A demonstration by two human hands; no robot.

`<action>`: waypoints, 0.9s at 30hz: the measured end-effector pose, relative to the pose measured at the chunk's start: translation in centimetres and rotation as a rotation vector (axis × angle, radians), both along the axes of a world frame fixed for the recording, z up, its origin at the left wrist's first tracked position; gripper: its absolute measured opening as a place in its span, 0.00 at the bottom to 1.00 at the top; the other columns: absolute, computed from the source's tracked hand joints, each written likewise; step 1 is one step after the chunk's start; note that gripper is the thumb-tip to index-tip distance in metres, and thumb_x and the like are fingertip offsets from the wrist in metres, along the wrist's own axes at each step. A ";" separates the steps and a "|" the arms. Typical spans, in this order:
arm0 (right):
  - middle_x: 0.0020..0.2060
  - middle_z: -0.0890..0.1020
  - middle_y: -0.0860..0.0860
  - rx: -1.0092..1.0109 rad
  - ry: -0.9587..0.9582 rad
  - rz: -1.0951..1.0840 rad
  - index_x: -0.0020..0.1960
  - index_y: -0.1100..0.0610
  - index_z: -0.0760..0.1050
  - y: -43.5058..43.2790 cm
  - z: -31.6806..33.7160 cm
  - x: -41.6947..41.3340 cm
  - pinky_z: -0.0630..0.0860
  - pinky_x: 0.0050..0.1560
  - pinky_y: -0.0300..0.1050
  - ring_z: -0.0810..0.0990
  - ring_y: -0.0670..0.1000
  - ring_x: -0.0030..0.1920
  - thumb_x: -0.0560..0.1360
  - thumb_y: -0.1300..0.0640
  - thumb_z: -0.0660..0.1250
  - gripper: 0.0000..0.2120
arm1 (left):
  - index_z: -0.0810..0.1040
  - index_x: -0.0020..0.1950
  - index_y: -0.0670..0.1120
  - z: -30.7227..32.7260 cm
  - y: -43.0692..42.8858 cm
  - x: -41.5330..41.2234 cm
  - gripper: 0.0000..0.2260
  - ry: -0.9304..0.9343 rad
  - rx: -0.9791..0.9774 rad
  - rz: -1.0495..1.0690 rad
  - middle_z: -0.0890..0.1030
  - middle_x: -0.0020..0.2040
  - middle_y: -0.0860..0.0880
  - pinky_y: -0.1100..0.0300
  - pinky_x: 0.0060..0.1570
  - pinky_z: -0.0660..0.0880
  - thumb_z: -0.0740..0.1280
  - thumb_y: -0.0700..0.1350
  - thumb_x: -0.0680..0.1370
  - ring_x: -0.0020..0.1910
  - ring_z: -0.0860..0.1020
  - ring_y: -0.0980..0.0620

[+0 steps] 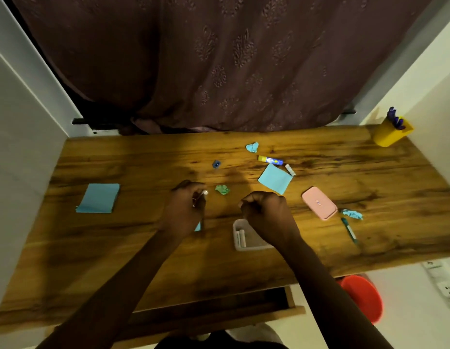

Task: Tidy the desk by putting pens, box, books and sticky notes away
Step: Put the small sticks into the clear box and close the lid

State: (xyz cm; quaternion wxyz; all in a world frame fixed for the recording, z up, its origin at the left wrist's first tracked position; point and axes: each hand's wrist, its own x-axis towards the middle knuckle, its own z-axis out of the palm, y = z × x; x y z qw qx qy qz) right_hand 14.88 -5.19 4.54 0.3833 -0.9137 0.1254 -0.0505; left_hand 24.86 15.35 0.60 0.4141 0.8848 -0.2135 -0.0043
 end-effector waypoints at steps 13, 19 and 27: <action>0.56 0.85 0.55 -0.099 0.057 -0.096 0.60 0.55 0.82 -16.4 -4.2 6.0 0.81 0.54 0.45 0.84 0.54 0.56 0.77 0.53 0.71 0.13 | 0.83 0.59 0.53 3.8 -13.3 -5.5 0.10 0.146 -0.092 0.119 0.84 0.52 0.58 0.60 0.52 0.80 0.73 0.47 0.78 0.50 0.82 0.61; 0.62 0.81 0.59 -0.307 0.251 -0.083 0.66 0.59 0.75 -21.3 -7.7 10.3 0.74 0.54 0.45 0.79 0.60 0.62 0.79 0.51 0.69 0.19 | 0.82 0.59 0.59 3.7 -15.7 -9.2 0.12 0.232 -0.119 0.207 0.84 0.53 0.61 0.73 0.50 0.77 0.73 0.46 0.78 0.52 0.81 0.67; 0.67 0.78 0.59 -0.396 0.253 -0.029 0.69 0.60 0.74 -21.8 -9.6 11.8 0.73 0.64 0.50 0.75 0.60 0.68 0.81 0.55 0.66 0.18 | 0.82 0.57 0.59 3.1 -14.8 -11.4 0.11 0.252 -0.108 0.292 0.84 0.52 0.58 0.64 0.47 0.81 0.74 0.45 0.77 0.50 0.82 0.62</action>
